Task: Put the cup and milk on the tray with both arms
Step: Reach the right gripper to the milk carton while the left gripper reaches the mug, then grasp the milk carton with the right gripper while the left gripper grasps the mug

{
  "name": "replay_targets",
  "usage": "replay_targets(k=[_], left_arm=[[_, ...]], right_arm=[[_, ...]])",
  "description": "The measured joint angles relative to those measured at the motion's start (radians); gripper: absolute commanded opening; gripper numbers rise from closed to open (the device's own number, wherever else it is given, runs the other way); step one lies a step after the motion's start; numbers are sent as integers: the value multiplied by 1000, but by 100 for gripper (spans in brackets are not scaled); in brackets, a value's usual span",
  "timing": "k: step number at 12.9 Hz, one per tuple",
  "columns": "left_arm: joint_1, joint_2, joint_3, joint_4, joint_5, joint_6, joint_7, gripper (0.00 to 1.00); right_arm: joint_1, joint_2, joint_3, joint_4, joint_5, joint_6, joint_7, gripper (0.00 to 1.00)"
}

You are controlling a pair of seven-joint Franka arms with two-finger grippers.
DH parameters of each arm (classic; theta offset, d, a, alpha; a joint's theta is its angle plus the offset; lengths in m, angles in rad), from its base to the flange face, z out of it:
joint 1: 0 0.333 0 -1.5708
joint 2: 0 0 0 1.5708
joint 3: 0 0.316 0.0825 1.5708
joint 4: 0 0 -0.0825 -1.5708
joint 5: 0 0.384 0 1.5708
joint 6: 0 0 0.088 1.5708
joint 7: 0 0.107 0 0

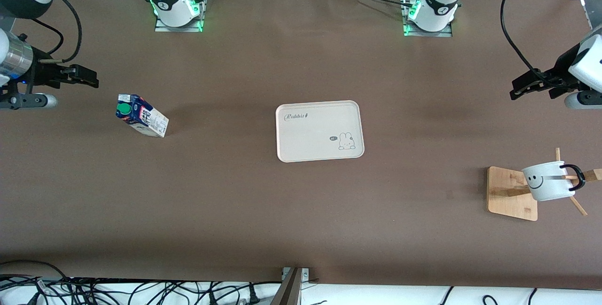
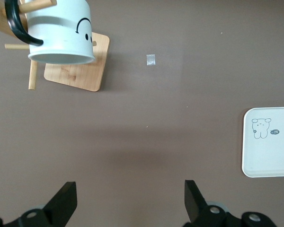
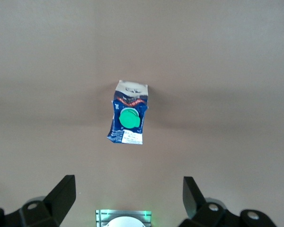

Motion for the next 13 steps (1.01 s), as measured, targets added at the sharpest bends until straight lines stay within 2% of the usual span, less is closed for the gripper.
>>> replay_targets(k=[6,13], left_arm=[[-2,-8,-30,-61,83,76,-48,100],[-4,-126,-19,-443,104,621,-57,100]], right_arm=[[-12,24,-2,-116,0,114,0,100],[-12,56,1,-224,0,263,0,100]])
